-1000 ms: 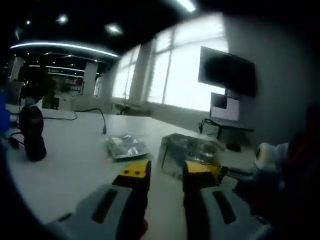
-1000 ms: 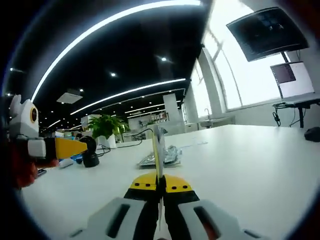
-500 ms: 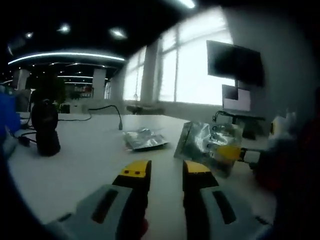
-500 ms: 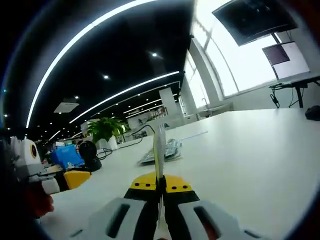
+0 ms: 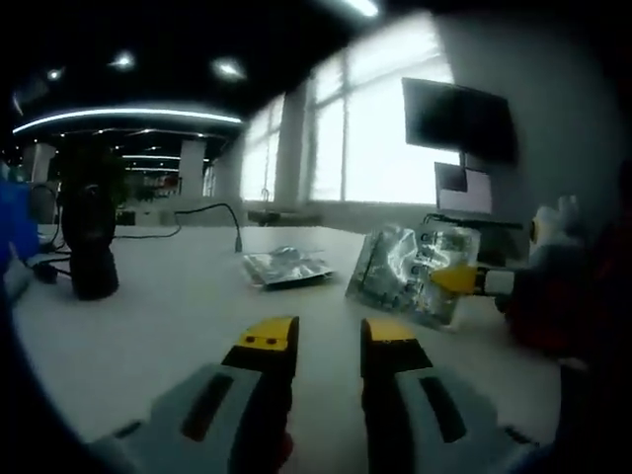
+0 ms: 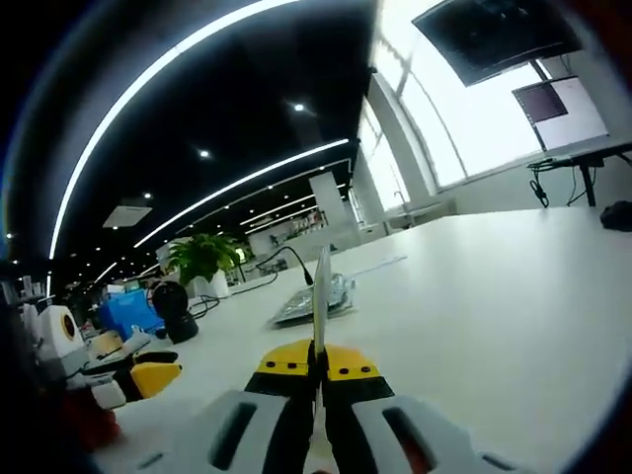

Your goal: Clip sheet goods on table flip sheet goods clip sheet goods scan sheet goods put sheet goods back to table

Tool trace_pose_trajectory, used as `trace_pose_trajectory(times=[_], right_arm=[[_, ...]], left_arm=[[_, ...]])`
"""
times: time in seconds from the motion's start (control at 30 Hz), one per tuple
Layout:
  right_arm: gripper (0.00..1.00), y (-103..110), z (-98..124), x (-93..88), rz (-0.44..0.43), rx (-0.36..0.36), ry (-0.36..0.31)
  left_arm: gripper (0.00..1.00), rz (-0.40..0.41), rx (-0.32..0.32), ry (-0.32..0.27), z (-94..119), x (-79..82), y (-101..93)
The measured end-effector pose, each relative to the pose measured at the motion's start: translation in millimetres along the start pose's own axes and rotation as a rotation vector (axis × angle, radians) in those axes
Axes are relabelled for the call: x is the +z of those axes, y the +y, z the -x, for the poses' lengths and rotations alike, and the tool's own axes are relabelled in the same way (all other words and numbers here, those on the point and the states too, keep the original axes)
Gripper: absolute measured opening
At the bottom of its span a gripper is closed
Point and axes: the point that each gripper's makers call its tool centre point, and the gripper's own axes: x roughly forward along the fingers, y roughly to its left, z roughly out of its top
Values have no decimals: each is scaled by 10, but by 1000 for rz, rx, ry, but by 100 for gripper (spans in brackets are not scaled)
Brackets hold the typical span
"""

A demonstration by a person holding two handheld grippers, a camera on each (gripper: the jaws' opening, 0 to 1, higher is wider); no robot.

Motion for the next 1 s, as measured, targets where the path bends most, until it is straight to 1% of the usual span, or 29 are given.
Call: trace_pose_trajectory(times=[0.2, 0.4, 0.53, 0.73, 0.8, 0.9, 1.0], right_arm=[[0, -25, -4, -5, -34, -5, 1], [0, -9, -6, -4, -13, -11, -2], [0, -27, -4, 3, 5, -21, -5], [0, -35, 17, 2, -5, -33, -5], [0, -38, 23, -4, -15, -35, -3], [0, -33, 33, -13, -33, -30, 1], [0, -16, 51, -33, -65, -17, 11]], left_arm=[[18, 21, 0, -24, 18, 30, 11], [18, 6, -11, -38, 22, 48, -22], [18, 14, -18, -44, 30, 57, -24], [18, -16, -38, -33, 17, 37, -84], [18, -23, -36, -29, 16, 30, -89], [18, -33, -9, -29, 47, 29, -82], [18, -16, -3, -36, 62, 40, -66]])
